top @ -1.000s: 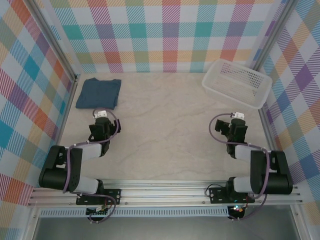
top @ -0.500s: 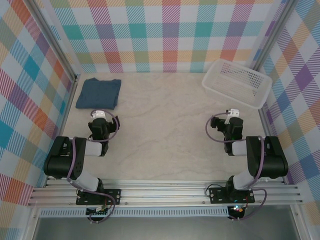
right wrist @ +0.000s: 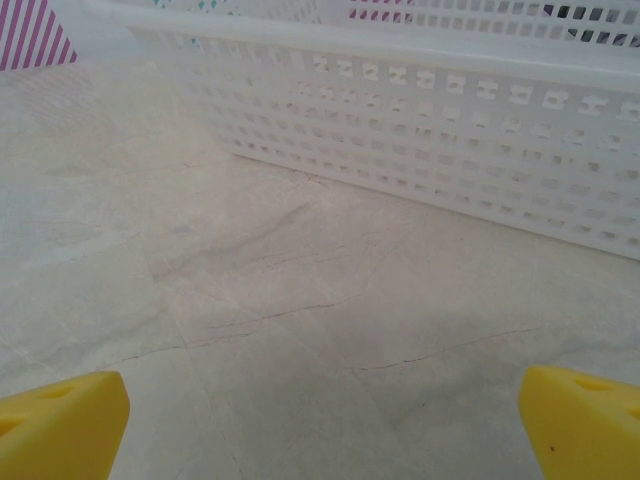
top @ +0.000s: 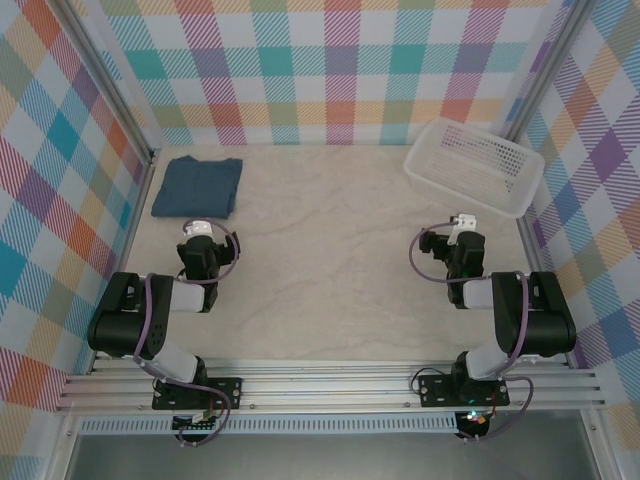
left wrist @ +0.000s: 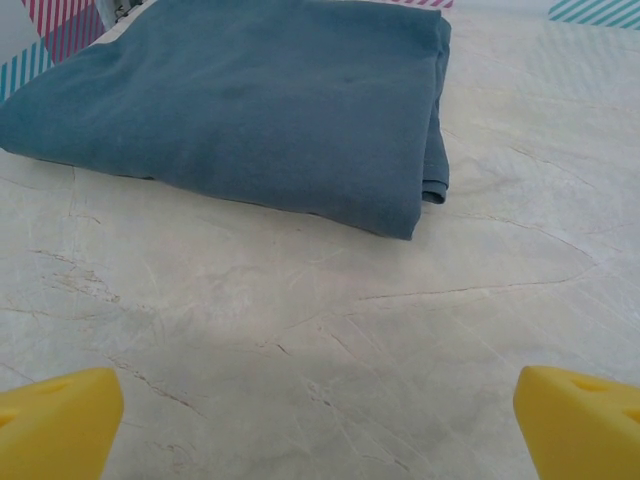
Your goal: Fold and stack the t-shirts
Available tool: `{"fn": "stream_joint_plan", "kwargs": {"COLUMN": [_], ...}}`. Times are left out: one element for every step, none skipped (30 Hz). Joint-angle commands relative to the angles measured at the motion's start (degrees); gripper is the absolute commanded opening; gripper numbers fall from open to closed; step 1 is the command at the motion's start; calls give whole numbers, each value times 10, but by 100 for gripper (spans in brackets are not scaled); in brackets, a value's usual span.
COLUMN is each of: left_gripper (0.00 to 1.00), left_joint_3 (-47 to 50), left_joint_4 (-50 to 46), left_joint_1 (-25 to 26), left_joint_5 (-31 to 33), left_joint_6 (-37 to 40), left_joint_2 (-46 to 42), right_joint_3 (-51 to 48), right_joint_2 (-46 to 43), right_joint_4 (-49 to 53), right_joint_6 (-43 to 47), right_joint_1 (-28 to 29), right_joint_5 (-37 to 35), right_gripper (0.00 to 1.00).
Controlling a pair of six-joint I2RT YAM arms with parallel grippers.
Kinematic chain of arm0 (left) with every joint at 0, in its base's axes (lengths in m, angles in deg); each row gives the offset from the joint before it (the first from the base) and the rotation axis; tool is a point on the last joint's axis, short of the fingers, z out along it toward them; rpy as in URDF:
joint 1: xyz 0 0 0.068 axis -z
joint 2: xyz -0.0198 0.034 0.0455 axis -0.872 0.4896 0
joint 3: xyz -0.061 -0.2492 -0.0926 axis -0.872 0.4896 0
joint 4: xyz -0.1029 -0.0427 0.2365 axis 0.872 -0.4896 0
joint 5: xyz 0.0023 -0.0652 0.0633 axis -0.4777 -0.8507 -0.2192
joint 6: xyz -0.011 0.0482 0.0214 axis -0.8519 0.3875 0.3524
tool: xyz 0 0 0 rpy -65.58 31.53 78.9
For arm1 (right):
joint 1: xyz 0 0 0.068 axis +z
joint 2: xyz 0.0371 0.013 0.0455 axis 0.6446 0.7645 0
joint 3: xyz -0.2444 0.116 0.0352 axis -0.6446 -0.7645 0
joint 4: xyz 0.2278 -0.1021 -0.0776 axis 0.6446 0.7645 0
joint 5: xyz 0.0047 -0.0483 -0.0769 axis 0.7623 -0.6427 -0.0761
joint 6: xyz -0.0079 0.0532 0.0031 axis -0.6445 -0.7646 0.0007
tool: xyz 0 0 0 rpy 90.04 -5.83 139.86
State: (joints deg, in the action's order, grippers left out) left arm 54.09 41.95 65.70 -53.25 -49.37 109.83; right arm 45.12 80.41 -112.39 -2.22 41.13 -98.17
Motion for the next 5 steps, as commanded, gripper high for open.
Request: {"fn": "stream_joint_plan", "kwargs": {"left_gripper": [100, 100, 100, 100, 100], "left_joint_3": [-7, -7, -7, -7, -7], "left_joint_4": [8, 8, 8, 8, 8], "left_joint_1": [4, 4, 4, 4, 4], "left_joint_5": [7, 7, 7, 7, 7], "left_joint_6": [8, 7, 7, 7, 8], "left_joint_2": [1, 2, 1, 2, 1], "right_joint_3": [18, 18, 18, 18, 15], "right_joint_2": [0, 1, 0, 0, -1], "right_joint_4": [7, 8, 10, 7, 3], "right_joint_6": [14, 13, 13, 14, 15], "right_joint_1": [3, 2, 1, 1, 1], "right_joint_5": [21, 24, 24, 25, 25], "right_gripper": [100, 100, 100, 100, 100]}}
